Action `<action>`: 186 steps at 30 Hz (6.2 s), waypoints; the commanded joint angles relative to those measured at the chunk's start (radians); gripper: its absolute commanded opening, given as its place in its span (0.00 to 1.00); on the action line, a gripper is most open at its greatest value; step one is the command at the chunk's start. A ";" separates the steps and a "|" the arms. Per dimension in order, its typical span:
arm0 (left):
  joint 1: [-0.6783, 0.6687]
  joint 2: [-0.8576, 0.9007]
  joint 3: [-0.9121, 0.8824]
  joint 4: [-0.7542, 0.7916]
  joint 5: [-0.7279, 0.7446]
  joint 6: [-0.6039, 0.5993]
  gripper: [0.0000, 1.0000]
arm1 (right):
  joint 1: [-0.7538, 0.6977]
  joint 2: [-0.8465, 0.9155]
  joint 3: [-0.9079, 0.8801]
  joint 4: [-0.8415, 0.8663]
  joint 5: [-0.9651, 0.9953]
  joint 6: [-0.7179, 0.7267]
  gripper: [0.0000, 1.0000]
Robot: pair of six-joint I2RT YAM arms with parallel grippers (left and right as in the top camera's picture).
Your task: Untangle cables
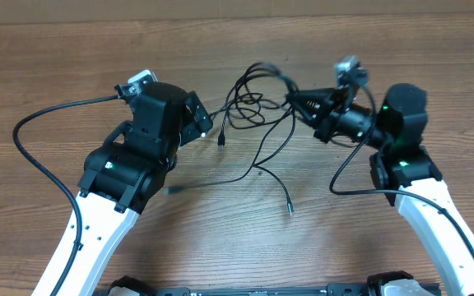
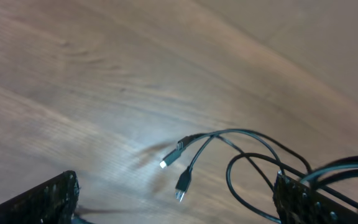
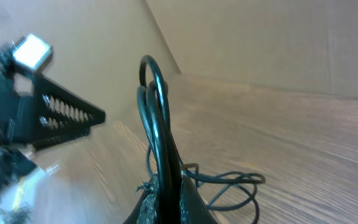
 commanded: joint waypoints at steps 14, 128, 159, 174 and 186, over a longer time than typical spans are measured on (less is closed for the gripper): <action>0.005 0.003 0.010 0.142 0.740 0.803 1.00 | -0.138 -0.019 0.012 0.433 -0.246 0.652 0.04; 0.310 0.240 0.010 0.336 0.845 0.501 0.05 | -0.138 -0.019 0.012 0.638 -0.384 0.732 0.04; 0.313 0.211 0.011 0.415 1.566 0.930 1.00 | -0.138 -0.019 0.011 0.544 -0.517 0.470 0.04; 0.306 0.211 0.010 0.407 1.572 0.941 1.00 | -0.137 -0.009 0.011 0.187 -0.496 0.222 0.04; 0.193 0.211 0.010 0.407 1.411 0.903 0.87 | -0.110 -0.008 0.011 0.182 -0.496 0.177 0.04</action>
